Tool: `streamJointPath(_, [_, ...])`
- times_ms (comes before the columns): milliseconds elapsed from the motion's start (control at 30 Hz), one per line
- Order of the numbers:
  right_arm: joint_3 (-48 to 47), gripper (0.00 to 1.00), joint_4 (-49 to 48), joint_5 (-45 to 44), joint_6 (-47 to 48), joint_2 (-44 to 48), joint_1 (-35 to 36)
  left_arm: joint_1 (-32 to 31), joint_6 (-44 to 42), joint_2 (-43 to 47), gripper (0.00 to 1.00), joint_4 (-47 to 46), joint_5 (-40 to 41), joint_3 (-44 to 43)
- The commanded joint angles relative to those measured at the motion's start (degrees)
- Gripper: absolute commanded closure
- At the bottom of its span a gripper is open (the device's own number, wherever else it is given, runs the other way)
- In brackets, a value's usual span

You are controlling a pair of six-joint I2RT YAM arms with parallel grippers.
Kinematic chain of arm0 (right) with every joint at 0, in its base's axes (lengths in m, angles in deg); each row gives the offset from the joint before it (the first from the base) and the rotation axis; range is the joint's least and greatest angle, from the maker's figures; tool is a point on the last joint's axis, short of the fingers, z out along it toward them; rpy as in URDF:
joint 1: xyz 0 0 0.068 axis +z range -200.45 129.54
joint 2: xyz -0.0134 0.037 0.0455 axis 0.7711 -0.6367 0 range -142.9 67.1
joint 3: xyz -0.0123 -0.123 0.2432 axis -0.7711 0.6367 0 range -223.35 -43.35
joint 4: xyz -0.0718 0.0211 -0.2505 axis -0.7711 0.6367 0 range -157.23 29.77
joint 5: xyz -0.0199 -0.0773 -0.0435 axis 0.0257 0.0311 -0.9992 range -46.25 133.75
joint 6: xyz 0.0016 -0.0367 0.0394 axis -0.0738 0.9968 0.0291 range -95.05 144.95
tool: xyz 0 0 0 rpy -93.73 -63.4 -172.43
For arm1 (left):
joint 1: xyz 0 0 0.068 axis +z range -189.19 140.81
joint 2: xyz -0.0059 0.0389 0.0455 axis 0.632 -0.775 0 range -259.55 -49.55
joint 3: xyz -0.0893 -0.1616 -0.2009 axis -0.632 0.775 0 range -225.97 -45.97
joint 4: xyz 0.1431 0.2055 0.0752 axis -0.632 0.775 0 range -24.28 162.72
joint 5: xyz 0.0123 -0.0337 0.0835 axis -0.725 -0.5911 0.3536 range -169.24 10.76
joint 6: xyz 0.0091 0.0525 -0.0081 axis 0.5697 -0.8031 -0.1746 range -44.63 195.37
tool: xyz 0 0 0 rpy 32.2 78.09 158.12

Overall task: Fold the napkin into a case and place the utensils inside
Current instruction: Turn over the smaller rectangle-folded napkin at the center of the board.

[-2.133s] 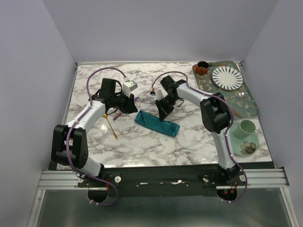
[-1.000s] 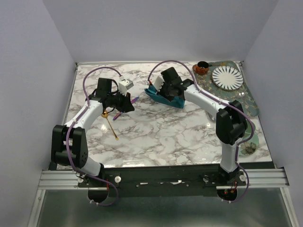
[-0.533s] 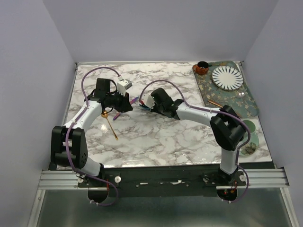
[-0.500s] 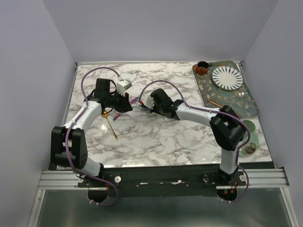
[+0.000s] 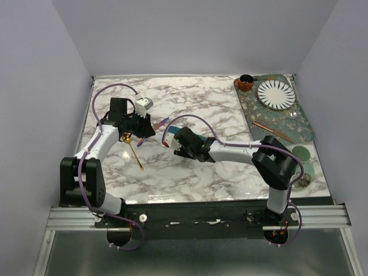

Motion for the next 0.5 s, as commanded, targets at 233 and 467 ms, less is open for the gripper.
streamJointPath(233, [-5.44,0.34,19.64,14.23,-13.42,12.40,-1.51,-0.95,-5.49,-6.94,0.70,7.41,-1.41,-9.77])
streamJointPath(467, [-3.42,0.42,26.60,27.60,-16.07,14.87,-14.16,-5.43,-6.55,-17.49,0.76,11.02,1.93,-21.46])
